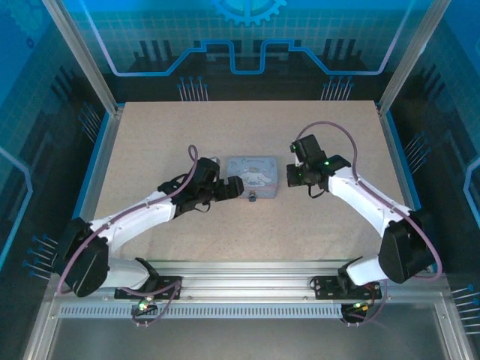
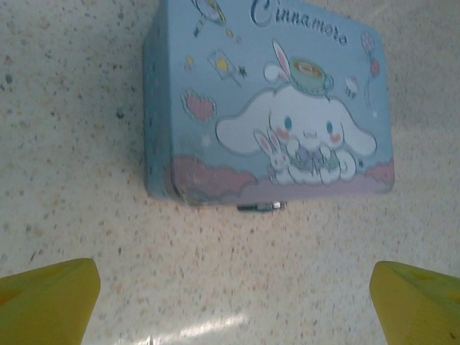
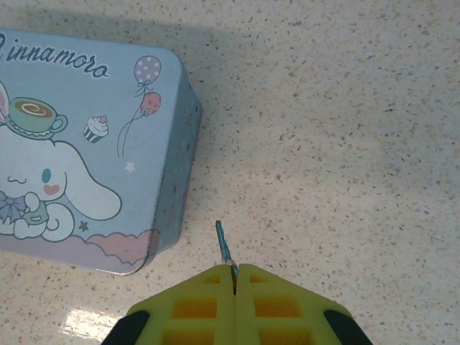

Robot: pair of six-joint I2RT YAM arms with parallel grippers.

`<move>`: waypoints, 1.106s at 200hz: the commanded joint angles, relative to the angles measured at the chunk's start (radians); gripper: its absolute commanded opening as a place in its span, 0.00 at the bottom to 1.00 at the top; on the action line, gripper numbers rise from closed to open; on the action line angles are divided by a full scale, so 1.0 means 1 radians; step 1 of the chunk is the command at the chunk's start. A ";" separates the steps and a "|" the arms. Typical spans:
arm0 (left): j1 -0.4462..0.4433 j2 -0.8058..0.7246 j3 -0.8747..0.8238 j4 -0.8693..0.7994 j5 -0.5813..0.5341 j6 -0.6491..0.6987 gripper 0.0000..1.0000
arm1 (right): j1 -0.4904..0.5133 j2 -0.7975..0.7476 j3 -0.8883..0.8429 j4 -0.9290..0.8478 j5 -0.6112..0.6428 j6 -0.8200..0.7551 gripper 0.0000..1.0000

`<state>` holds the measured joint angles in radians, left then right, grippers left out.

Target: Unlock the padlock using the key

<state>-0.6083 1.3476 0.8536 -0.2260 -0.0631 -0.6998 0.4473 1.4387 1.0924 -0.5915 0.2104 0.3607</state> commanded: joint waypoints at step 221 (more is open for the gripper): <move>0.062 -0.096 -0.156 0.279 0.170 -0.026 0.99 | 0.127 0.148 0.089 -0.024 0.068 -0.004 0.00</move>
<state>-0.5125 1.3430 0.8036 -0.0093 0.1234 -0.7097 0.5709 1.6314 1.1667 -0.5907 0.2546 0.3687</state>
